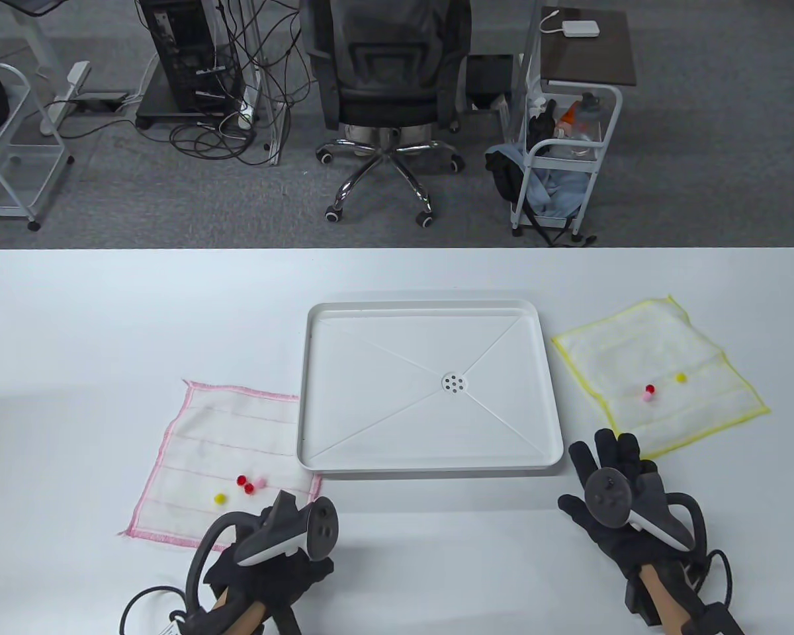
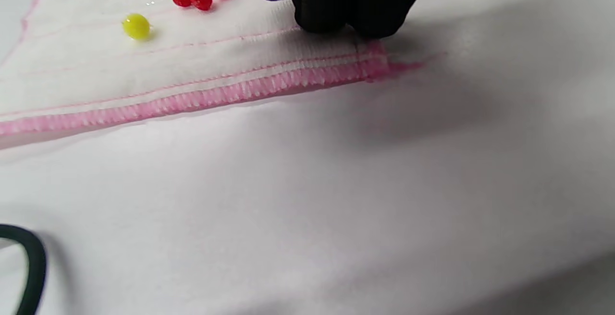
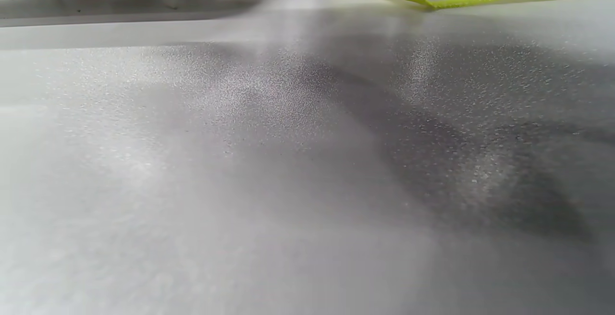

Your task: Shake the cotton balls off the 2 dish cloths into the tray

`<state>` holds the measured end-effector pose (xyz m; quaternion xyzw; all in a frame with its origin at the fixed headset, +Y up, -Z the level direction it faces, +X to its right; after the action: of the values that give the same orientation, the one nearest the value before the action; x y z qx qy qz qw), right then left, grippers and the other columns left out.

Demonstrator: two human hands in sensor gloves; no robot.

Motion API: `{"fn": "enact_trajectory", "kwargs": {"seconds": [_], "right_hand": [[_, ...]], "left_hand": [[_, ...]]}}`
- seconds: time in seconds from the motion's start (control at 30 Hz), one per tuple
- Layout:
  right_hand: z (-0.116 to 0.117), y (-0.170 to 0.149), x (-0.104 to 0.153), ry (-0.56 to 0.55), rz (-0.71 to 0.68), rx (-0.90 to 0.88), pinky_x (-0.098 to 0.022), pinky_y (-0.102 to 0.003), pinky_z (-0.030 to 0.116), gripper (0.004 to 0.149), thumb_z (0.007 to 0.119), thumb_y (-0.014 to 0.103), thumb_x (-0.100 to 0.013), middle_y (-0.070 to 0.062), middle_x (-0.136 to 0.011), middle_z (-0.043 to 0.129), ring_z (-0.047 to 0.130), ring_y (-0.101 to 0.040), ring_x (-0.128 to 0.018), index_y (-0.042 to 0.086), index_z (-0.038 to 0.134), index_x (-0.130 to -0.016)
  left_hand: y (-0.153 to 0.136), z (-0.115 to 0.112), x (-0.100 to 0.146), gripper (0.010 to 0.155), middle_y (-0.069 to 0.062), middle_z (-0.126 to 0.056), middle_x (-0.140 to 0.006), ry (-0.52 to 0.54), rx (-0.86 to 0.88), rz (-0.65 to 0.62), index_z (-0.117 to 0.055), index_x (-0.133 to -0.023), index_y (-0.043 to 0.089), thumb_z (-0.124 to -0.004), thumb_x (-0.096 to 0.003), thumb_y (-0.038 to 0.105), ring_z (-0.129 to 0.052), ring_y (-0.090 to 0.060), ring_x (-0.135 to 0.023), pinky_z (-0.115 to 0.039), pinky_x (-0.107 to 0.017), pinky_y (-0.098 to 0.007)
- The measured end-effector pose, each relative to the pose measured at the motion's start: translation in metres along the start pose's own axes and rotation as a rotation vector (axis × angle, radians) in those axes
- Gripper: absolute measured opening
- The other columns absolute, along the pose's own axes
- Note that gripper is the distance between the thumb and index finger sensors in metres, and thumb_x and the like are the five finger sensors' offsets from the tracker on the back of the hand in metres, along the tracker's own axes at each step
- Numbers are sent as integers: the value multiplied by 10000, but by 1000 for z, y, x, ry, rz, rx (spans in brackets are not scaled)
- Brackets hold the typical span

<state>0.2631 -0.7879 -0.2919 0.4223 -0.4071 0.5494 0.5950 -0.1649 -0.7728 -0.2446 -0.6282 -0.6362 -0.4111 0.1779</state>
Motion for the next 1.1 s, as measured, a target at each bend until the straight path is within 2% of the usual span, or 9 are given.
{"fn": "enact_trajectory", "kwargs": {"seconds": [1.1], "right_hand": [[3,5,0,5,-30,2,-745,-577,105,750,481,617,-498,11,-1049,-199,-214,-285,-923,365,14,-1028]], "left_hand": [[63,-6,4,669,50,-362,-1204,-127,-191,-279,-456,-1104,361,-530,-508,656,-210,-249,-1115,-325,-805,-601]]}}
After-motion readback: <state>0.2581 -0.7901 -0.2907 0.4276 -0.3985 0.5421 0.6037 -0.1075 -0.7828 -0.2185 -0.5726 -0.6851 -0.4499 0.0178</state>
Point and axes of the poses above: the tracker on the back of each hand, its own y axis roughly to the thumb side, its own x axis roughly from the fingertips to the wrist, z = x × y, the point moved 5 cm from there along -x, roughly from the wrist to the fingertips
